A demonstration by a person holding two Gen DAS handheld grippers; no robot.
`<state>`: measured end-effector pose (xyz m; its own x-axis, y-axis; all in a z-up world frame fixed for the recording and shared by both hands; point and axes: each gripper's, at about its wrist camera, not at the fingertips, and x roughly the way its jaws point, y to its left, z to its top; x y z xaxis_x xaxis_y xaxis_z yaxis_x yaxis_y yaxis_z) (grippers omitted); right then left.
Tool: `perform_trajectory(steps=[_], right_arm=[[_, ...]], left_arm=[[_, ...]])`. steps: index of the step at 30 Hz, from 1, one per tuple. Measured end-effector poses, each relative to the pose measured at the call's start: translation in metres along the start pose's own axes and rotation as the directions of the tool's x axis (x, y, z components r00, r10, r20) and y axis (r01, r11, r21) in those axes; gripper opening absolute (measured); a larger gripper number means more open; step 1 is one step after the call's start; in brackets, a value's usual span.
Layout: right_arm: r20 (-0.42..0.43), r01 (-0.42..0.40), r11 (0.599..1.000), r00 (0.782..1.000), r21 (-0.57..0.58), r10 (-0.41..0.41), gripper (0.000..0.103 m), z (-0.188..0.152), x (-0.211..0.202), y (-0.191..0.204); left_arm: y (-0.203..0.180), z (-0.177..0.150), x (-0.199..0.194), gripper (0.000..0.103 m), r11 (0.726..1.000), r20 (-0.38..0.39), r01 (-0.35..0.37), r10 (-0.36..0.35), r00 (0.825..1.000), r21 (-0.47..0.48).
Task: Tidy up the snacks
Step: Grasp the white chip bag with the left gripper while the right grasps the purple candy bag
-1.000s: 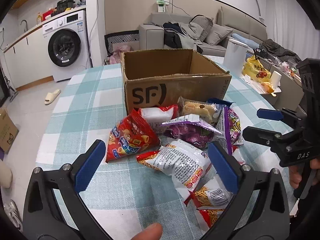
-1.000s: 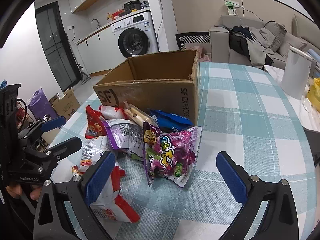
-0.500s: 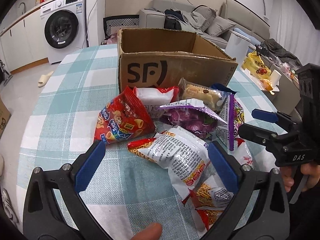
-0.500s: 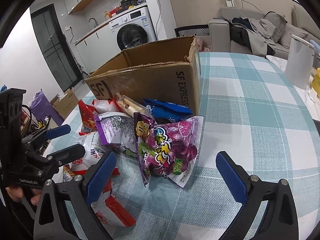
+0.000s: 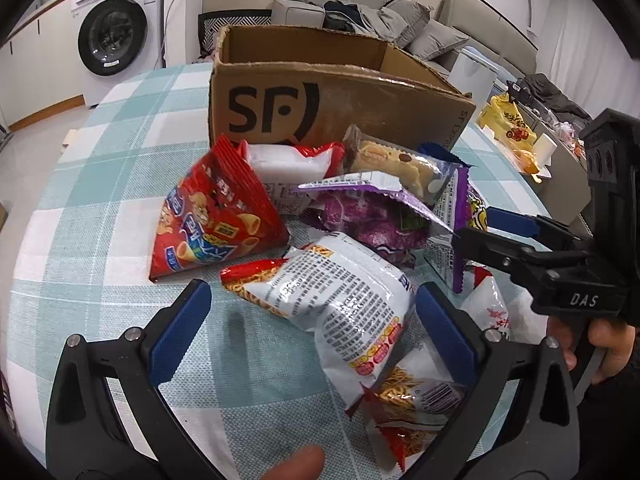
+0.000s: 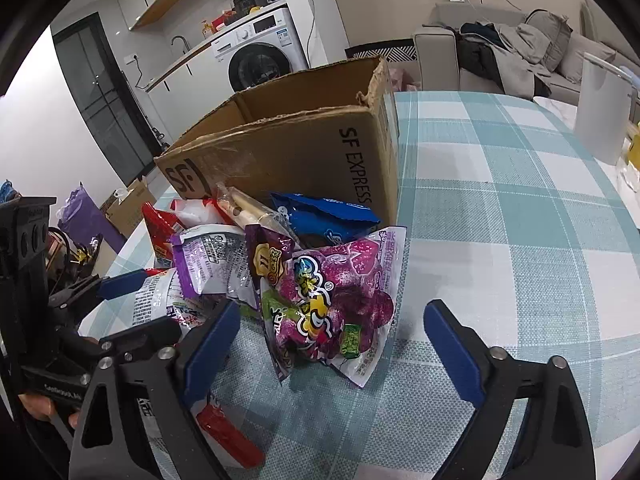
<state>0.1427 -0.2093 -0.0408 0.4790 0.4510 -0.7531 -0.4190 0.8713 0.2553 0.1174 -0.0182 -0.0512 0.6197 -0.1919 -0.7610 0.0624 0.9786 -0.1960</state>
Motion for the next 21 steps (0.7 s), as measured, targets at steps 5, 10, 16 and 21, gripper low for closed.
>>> perform_trajectory(steps=[5,10,16,21], right_arm=[[-0.002,0.003,1.0,1.0,-0.005,-0.003,0.087,0.0,0.002,0.001],[-0.003,0.006,1.0,1.0,-0.009,-0.006,0.083,0.001,0.004,0.002],[-0.001,0.007,1.0,1.0,-0.015,-0.007,0.08,0.001,0.005,0.004],[0.007,0.005,1.0,1.0,-0.007,-0.005,0.077,0.002,0.007,0.002]], left_arm=[[0.002,-0.001,0.006,0.102,1.0,-0.008,0.012,-0.012,1.0,-0.014],[0.005,-0.001,0.012,0.1,0.999,-0.022,0.032,-0.033,0.999,-0.019],[0.003,0.0,0.015,0.088,0.998,-0.03,0.062,-0.062,0.998,0.0],[0.003,-0.001,0.014,0.077,0.996,-0.023,0.09,-0.09,0.996,0.0]])
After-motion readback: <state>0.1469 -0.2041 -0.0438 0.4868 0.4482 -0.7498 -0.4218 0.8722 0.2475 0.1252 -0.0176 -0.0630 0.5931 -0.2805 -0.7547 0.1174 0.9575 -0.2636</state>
